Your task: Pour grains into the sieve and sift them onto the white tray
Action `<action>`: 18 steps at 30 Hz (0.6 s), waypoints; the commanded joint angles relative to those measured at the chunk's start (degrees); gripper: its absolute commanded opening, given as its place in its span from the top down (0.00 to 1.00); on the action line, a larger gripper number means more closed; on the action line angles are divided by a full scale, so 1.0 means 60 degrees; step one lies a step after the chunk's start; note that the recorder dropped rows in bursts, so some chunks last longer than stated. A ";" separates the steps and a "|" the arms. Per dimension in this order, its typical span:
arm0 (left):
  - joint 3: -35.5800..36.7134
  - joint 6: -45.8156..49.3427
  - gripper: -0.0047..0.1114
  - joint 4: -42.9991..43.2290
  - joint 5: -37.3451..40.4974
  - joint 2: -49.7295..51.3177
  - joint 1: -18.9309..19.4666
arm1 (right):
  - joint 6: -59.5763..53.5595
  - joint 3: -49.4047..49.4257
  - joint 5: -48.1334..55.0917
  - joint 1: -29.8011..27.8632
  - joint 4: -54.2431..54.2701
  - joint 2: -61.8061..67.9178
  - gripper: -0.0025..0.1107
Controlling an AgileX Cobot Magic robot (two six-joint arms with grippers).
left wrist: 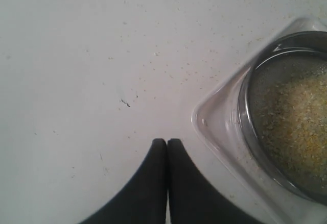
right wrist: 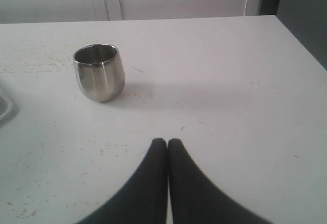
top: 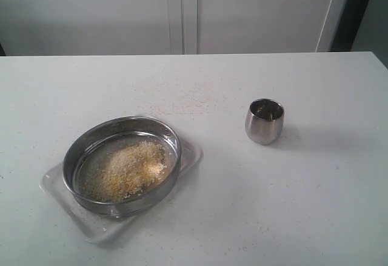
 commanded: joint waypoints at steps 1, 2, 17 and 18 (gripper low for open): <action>-0.0768 0.0058 0.96 -0.0280 0.0772 0.1322 -0.0048 | 0.0015 0.0049 -0.0101 -0.0055 0.0006 -0.0042 0.98; -0.0973 0.0231 0.96 -0.0415 0.0987 0.1593 -0.0048 | 0.0015 0.0049 -0.0101 -0.0055 0.0006 -0.0042 0.98; -0.2666 0.0865 0.96 -0.1781 0.2053 0.4629 -0.1920 | 0.0015 0.0049 -0.0101 -0.0055 -0.0002 -0.0042 0.98; -0.2740 0.0514 0.96 -0.1589 0.2036 0.4778 -0.2165 | 0.0015 0.0049 -0.0101 -0.0055 -0.0002 -0.0042 0.98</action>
